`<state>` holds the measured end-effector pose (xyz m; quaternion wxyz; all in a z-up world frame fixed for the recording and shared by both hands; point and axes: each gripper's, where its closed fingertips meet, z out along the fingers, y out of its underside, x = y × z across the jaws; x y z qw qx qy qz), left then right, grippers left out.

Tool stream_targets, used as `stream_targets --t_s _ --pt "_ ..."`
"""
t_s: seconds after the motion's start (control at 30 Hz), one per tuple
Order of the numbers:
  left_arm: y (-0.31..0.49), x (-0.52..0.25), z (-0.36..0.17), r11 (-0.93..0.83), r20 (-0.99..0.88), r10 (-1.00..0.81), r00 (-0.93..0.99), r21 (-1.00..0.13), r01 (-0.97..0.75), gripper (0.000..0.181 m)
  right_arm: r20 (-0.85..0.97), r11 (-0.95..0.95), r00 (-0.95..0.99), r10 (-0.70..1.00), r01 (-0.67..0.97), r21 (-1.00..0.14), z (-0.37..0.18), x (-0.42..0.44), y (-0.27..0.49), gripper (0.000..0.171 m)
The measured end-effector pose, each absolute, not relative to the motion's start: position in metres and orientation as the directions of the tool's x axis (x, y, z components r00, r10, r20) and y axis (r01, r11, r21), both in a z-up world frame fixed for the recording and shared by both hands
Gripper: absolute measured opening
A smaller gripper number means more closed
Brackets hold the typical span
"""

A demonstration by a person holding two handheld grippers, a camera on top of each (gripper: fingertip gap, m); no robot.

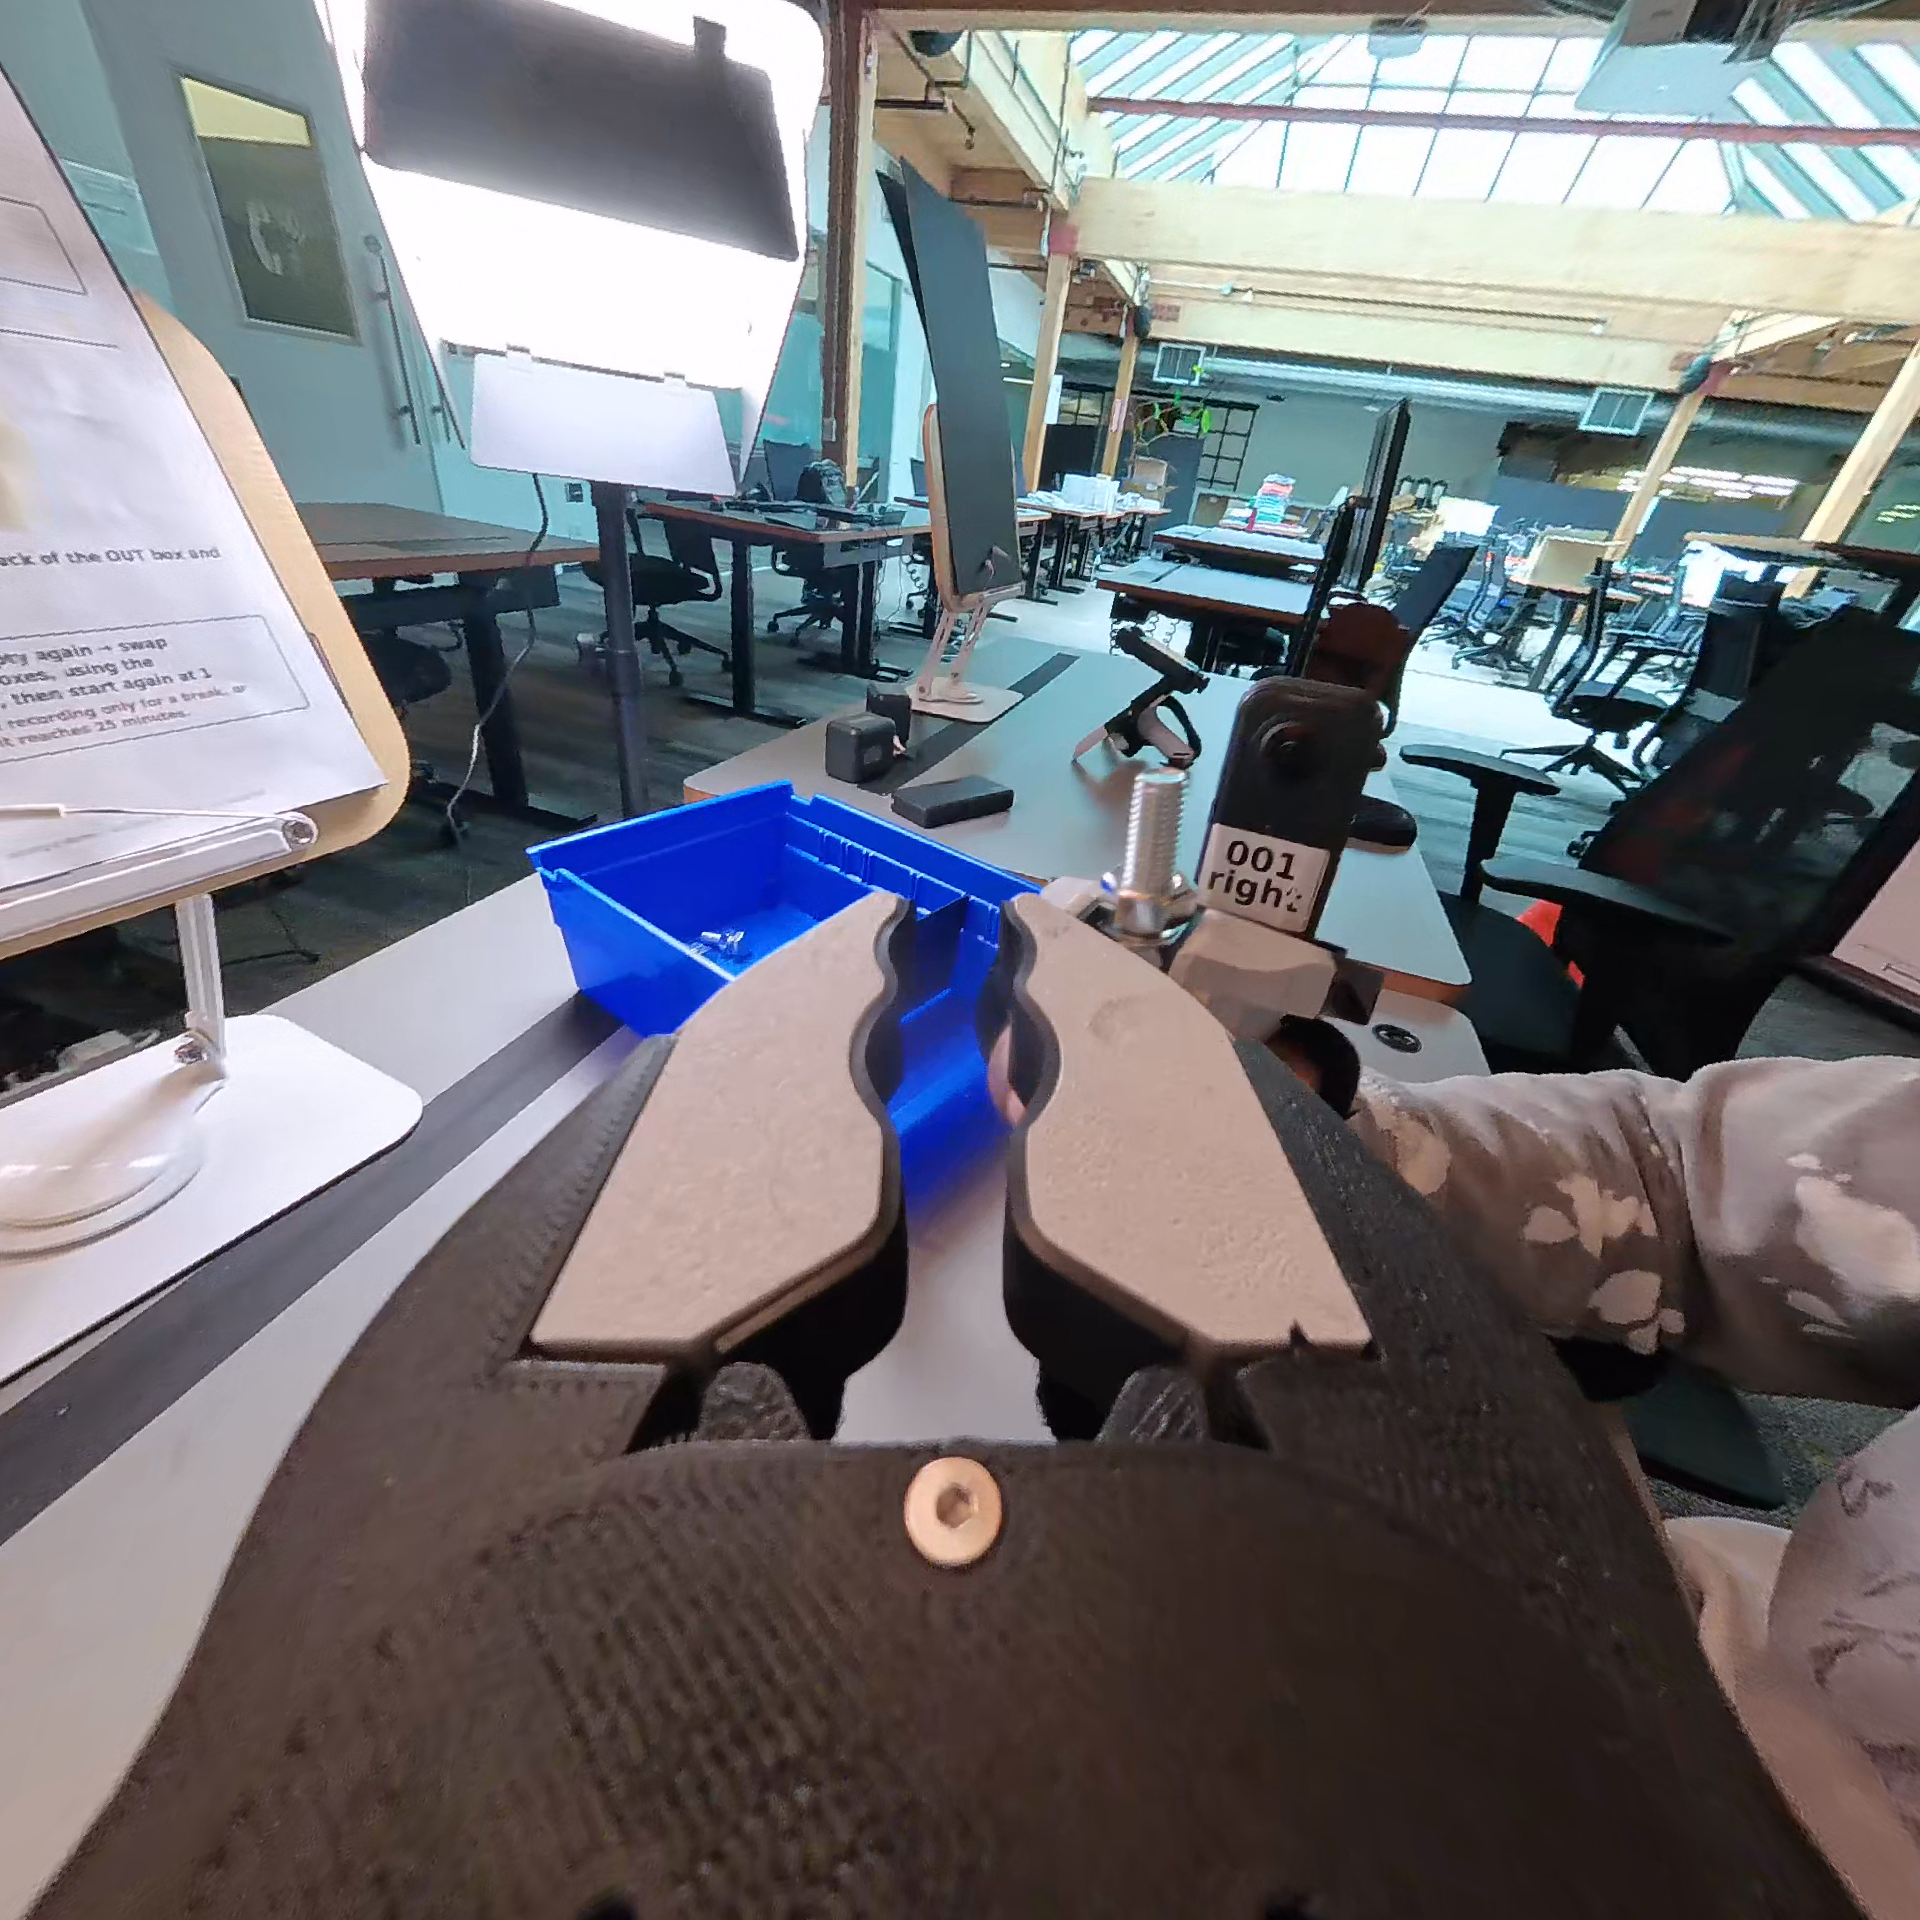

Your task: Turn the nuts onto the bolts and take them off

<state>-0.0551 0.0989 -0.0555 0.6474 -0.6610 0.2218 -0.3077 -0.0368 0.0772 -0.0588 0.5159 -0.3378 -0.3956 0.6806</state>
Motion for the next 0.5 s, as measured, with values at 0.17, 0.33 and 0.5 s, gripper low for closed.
stream_targets --t_s 0.17,0.33,0.5 --pt "0.09 -0.044 -0.049 -0.04 0.116 -0.742 0.66 -0.991 0.129 0.021 -0.056 -0.148 -0.225 0.973 -0.416 -0.897 -0.062 -0.041 0.078 0.018" --pt "0.084 -0.033 -0.052 -0.042 0.09 -0.777 0.623 -0.995 0.091 0.03 -0.065 -0.144 -0.203 0.977 -0.401 -0.905 -0.065 -0.043 0.082 0.018" --pt "0.089 -0.033 -0.057 -0.048 0.096 -0.77 0.631 -0.994 0.093 0.029 -0.057 -0.132 -0.196 0.979 -0.39 -0.911 -0.066 -0.045 0.08 0.018"
